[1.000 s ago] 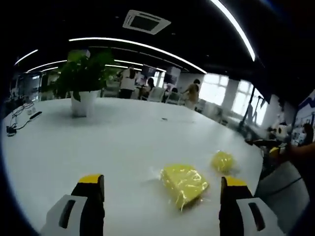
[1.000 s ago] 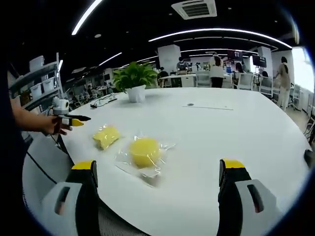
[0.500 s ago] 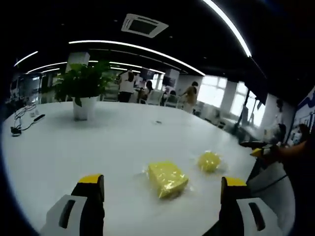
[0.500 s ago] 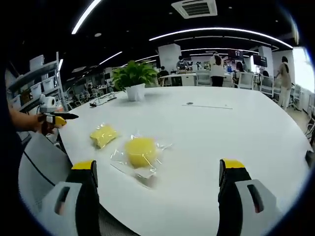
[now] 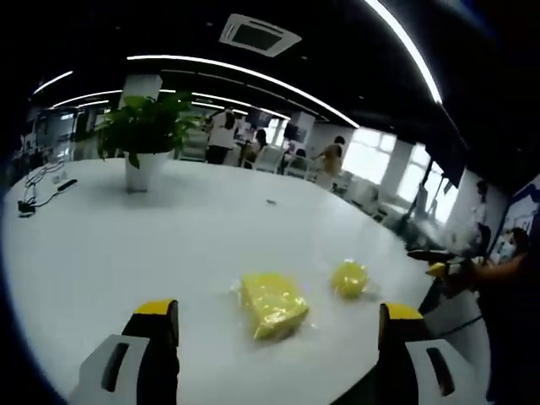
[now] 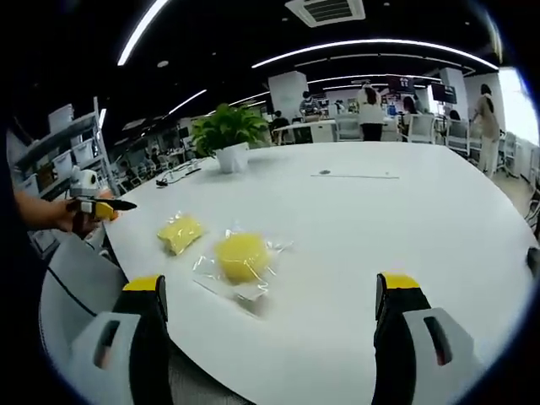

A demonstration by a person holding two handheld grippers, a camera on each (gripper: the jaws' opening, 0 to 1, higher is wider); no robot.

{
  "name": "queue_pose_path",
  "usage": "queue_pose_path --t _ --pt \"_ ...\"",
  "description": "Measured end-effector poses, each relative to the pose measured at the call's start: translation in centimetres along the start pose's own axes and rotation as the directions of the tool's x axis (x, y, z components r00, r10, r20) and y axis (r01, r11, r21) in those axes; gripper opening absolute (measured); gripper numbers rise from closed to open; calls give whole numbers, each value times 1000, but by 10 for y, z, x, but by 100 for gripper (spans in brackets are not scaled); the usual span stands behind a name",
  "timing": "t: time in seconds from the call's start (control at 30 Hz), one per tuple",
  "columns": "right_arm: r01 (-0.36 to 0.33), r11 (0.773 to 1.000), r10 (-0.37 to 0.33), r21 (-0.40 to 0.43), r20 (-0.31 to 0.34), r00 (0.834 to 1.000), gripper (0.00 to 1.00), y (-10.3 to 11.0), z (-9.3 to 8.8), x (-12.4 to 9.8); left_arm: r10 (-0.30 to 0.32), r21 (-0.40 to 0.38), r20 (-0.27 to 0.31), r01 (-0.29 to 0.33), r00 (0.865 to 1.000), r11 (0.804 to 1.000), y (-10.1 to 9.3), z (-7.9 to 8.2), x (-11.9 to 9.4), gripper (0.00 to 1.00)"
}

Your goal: Compare the silicone blocks by pressing each to a similar depth, holding the contact briefly, and releasing to observe deformation and rebound differences across the visible hardness samples.

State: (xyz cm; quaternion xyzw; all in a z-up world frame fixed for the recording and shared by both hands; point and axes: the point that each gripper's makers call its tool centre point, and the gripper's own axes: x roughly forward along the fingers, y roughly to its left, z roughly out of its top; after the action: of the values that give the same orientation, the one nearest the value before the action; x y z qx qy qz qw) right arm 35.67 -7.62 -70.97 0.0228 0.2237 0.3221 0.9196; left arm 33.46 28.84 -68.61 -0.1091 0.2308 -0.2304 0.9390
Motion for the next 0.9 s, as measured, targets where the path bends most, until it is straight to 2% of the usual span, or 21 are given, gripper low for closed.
queue_pose_path --t 0.2,0.37,0.47,0.53,0.67,0.8,0.9 --pt "28 1000 -28 3 23 999 96 -8 5 -2 -40 -5 -1 40 999 999 -21 14 23 100" --pt "7 999 -6 -41 19 1000 96 -4 4 2 -70 6 -13 70 997 998 -33 24 42 100" --pt "7 999 -6 -37 15 1000 96 -4 4 2 -97 -2 -32 97 995 995 -45 28 56 100" --pt "3 1000 -3 -31 25 1000 96 -2 6 1 -126 -30 -35 125 991 992 -52 31 65 100" --pt "8 1000 -7 -24 30 1000 96 -5 5 1 -149 -149 -20 144 989 978 -63 40 86 100" --pt "19 1000 -18 -15 53 998 96 -7 8 -4 -155 -181 -44 144 987 973 -66 39 108 100" --pt "27 1000 -26 -5 62 998 96 -9 8 -6 -189 -278 -43 171 981 945 -76 42 121 100"
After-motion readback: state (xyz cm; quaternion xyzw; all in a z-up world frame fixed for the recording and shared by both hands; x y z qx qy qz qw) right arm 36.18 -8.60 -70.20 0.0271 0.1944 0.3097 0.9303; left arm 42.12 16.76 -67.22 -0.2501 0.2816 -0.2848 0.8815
